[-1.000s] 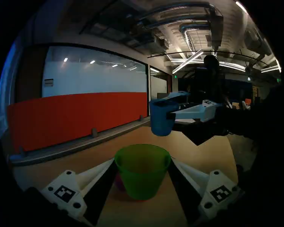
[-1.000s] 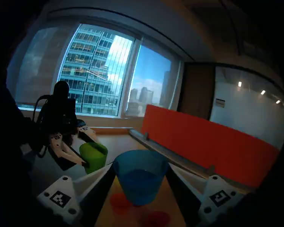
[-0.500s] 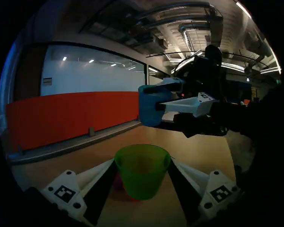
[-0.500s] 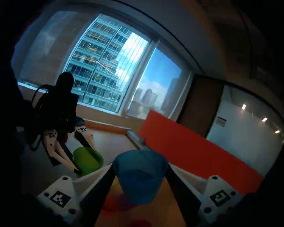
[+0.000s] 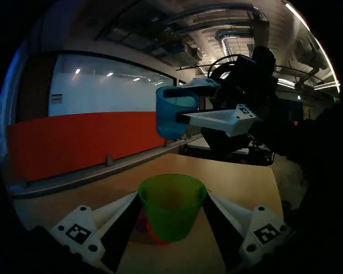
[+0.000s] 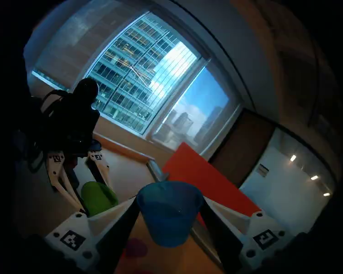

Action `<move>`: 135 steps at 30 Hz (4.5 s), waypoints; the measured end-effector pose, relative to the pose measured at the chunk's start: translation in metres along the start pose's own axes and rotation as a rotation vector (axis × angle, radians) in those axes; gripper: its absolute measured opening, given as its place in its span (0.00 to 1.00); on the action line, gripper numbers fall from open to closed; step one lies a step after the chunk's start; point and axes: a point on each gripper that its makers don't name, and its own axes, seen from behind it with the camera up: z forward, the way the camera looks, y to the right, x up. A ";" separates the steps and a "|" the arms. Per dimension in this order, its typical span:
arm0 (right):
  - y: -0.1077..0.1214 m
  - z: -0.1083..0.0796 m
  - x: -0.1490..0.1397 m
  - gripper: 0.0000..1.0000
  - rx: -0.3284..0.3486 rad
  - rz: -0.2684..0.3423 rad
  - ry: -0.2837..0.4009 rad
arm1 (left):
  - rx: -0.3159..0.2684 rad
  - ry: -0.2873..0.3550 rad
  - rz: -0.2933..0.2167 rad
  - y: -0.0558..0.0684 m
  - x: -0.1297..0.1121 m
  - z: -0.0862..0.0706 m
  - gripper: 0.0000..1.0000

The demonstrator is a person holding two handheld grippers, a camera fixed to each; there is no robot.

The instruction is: Pour water

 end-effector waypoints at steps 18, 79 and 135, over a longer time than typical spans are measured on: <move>0.010 0.024 0.016 0.92 -0.014 -0.270 -0.007 | -0.006 0.005 -0.006 -0.001 0.002 0.004 0.87; 0.037 0.046 0.031 0.92 -0.072 -0.660 -0.016 | -0.014 0.008 -0.002 0.001 0.005 0.005 0.87; 0.038 0.057 0.057 0.91 -0.123 -0.948 -0.011 | 0.004 0.018 -0.006 -0.007 0.007 0.009 0.87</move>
